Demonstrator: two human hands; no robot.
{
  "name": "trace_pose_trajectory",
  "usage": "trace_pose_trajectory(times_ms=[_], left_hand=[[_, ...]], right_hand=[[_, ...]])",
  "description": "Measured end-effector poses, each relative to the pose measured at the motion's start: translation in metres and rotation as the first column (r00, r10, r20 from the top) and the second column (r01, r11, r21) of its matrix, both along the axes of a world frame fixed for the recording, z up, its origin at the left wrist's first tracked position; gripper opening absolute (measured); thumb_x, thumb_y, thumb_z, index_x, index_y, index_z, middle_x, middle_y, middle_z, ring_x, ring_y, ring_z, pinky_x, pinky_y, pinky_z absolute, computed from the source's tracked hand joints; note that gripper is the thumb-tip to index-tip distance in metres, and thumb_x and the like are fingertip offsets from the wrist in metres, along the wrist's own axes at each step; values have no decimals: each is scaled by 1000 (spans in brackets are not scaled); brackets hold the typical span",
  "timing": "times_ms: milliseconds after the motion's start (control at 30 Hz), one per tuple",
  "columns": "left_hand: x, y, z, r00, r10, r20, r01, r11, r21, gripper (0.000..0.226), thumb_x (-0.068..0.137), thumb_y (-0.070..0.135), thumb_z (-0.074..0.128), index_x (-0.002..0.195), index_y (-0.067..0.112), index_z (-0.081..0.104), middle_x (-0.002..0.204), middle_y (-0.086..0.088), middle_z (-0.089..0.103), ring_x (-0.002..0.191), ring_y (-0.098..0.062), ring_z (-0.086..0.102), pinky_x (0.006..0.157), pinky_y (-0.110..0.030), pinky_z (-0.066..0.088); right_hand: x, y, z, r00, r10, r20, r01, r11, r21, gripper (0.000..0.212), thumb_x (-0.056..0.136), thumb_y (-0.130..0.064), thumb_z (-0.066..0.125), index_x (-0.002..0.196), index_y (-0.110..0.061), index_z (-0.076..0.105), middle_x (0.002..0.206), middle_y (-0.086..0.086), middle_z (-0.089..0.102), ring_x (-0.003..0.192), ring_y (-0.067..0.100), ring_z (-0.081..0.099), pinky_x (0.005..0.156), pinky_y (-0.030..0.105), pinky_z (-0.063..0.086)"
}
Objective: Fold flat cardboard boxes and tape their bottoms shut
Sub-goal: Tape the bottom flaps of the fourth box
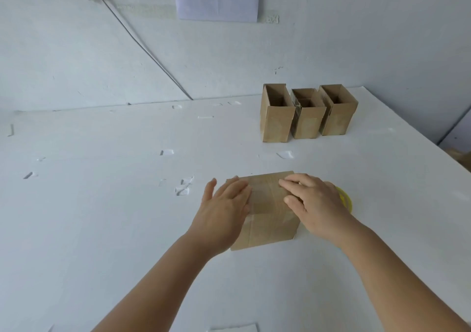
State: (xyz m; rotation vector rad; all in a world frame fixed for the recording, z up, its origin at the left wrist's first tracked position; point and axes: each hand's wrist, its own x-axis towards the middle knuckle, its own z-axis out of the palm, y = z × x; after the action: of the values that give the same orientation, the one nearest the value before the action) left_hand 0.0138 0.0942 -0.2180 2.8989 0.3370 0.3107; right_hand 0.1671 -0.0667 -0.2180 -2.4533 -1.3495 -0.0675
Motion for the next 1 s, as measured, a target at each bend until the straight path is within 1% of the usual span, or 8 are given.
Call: trace_pose_trajectory(times_ms=[100, 200, 267, 400, 600, 700, 833, 1000], left_hand=[[12, -15, -3, 997, -23, -79, 30, 996, 82, 54, 103, 36, 22, 152, 15, 14, 161, -1, 10, 148, -15, -1, 117, -38, -8], [23, -26, -8, 991, -22, -131, 43, 986, 159, 59, 103, 33, 24, 152, 14, -3, 161, -3, -8, 147, -17, -15, 112, -36, -17], [29, -32, -12, 990, -44, -137, 66, 984, 163, 62, 103, 26, 28, 152, 16, -8, 161, -2, -12, 144, -14, -20, 111, -37, -17], [34, -34, -16, 989, -41, -143, 56, 994, 98, 62, 102, 21, 27, 151, 22, -10, 160, 4, -15, 135, -5, -27, 115, -34, -9], [35, -29, -19, 989, -6, -145, 25, 992, 128, 59, 103, 22, 25, 152, 24, -8, 160, 6, -13, 145, -8, -16, 114, -31, -9], [34, -30, -18, 989, -2, -148, 17, 995, 103, 55, 104, 26, 19, 152, 25, -8, 159, 8, -14, 143, -5, -18, 114, -29, -10], [34, -30, -17, 988, -5, -155, 18, 996, 82, 54, 104, 30, 18, 152, 27, -5, 159, 9, -13, 144, -4, -17, 116, -29, -8], [33, -25, -16, 988, -17, -153, 29, 997, 76, 54, 103, 32, 20, 153, 26, 1, 160, 10, -8, 145, -4, -14, 118, -29, -2]], right_hand=[[-10, 1, -3, 998, -33, 52, 38, 995, -93, 47, 99, -39, 33, 144, -25, 37, 149, -11, 33, 133, 14, 33, 101, 37, 29], [-20, 1, -15, 998, -64, -24, 56, 971, -233, 63, 99, -49, 19, 152, -21, 1, 160, -8, -6, 146, 10, -3, 114, 37, 16], [-22, -1, -19, 995, -76, -69, 56, 966, -251, 65, 99, -50, 17, 151, -20, -9, 159, -7, -16, 145, 8, -13, 116, 39, 11], [-18, -2, -14, 995, -49, -84, 30, 976, -215, 63, 99, -49, 24, 152, -23, 6, 160, -11, -2, 145, 9, -2, 113, 39, 17], [4, -13, -5, 891, -11, -454, 104, 978, 181, 44, 102, -22, 34, 145, -14, 35, 153, -3, 31, 141, 13, 26, 115, 34, 21], [26, -33, -20, 860, -180, -477, 191, 981, -27, 48, 101, -20, 35, 148, -14, 27, 155, 0, 27, 142, 19, 25, 111, 28, 20], [48, -55, -49, 891, -361, -274, 230, 881, -414, 51, 95, -17, 43, 144, -22, 34, 148, 1, 39, 132, 27, 39, 105, 32, 32], [55, -64, -72, 904, -365, -223, 288, 905, -313, 56, 84, -4, 45, 131, -34, 54, 126, 5, 60, 113, 32, 54, 90, 32, 46]])
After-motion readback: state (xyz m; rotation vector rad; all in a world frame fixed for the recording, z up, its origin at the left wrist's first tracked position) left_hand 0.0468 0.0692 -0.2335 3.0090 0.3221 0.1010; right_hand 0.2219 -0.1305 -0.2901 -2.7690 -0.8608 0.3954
